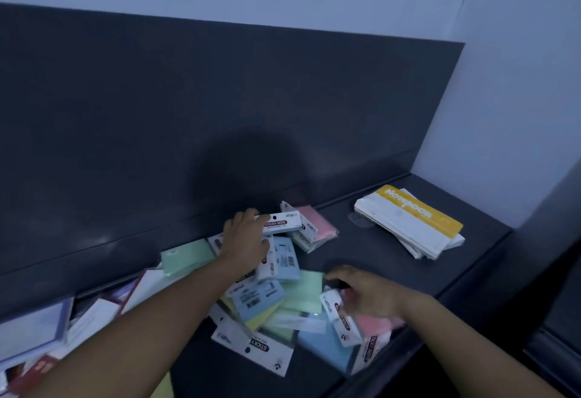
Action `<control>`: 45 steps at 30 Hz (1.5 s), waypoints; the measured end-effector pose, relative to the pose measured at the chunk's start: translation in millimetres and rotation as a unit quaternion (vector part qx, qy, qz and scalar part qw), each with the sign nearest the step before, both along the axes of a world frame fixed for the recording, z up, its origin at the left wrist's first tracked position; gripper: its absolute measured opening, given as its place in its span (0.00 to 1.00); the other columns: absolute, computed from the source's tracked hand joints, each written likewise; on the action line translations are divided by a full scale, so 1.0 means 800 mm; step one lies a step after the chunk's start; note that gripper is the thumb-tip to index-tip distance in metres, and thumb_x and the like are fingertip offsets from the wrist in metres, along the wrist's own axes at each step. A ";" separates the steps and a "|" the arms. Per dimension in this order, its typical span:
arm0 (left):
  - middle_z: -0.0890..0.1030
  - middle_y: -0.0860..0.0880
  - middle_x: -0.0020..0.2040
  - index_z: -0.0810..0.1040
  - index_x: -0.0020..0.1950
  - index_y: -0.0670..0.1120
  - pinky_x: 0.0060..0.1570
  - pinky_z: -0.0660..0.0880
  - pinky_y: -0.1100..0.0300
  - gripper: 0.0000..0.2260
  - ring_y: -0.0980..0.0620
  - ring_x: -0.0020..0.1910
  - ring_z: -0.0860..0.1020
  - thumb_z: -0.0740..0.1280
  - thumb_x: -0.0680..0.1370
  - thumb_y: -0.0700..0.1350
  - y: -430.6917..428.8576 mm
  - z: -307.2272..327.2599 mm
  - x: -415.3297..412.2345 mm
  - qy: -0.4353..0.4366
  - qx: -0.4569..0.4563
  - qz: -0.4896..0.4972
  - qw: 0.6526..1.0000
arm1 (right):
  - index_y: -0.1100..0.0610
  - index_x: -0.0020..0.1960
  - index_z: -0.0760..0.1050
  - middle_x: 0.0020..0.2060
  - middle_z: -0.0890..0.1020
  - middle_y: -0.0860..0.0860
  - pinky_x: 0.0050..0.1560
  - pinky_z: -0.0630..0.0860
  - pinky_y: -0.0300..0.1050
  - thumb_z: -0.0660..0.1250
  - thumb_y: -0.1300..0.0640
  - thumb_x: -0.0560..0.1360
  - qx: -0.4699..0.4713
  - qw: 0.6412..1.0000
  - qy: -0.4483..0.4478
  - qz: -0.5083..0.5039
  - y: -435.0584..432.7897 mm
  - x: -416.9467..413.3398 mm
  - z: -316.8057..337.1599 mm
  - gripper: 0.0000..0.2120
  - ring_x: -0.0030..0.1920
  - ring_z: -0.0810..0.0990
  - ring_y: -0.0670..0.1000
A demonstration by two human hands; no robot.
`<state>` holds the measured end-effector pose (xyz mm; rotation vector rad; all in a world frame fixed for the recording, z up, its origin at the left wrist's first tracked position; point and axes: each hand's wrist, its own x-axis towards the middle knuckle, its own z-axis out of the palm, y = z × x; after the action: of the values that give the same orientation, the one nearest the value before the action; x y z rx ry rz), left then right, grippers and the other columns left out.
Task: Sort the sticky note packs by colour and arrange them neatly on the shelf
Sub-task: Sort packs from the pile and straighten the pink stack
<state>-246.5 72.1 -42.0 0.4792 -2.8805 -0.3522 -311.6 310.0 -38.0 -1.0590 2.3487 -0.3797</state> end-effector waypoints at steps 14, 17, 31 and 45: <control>0.80 0.51 0.48 0.75 0.51 0.50 0.49 0.63 0.58 0.09 0.49 0.47 0.77 0.55 0.80 0.43 -0.011 0.002 -0.017 0.016 -0.128 0.056 0.990 | 0.55 0.67 0.69 0.62 0.74 0.50 0.63 0.64 0.38 0.66 0.53 0.74 -0.133 0.982 0.129 0.034 -0.016 -0.001 -0.010 0.22 0.63 0.71 0.50; 0.81 0.48 0.45 0.75 0.49 0.47 0.46 0.63 0.57 0.07 0.46 0.44 0.78 0.58 0.80 0.44 -0.020 0.020 -0.001 0.062 -0.110 0.038 0.991 | 0.52 0.71 0.64 0.65 0.70 0.49 0.66 0.64 0.45 0.68 0.44 0.72 -0.112 0.982 0.132 0.078 -0.054 0.023 -0.013 0.30 0.65 0.68 0.50; 0.80 0.45 0.42 0.76 0.50 0.41 0.38 0.73 0.53 0.10 0.47 0.40 0.78 0.59 0.80 0.45 -0.068 0.055 0.122 0.211 0.132 0.087 0.964 | 0.57 0.60 0.69 0.55 0.75 0.55 0.54 0.74 0.48 0.67 0.38 0.67 -0.087 0.975 0.099 -0.181 -0.151 0.060 -0.024 0.29 0.55 0.76 0.56; 0.80 0.39 0.48 0.75 0.51 0.40 0.51 0.76 0.44 0.06 0.42 0.46 0.79 0.60 0.80 0.41 -0.140 0.068 0.294 0.282 0.433 0.255 0.817 | 0.63 0.43 0.68 0.33 0.74 0.57 0.34 0.67 0.48 0.60 0.63 0.77 -0.430 0.830 0.193 -0.299 -0.187 0.110 0.063 0.05 0.34 0.73 0.57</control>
<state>-11.2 -39.8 12.5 1.0300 -1.7779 -1.4202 -223.4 160.7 12.0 -0.7237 2.9063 -1.7321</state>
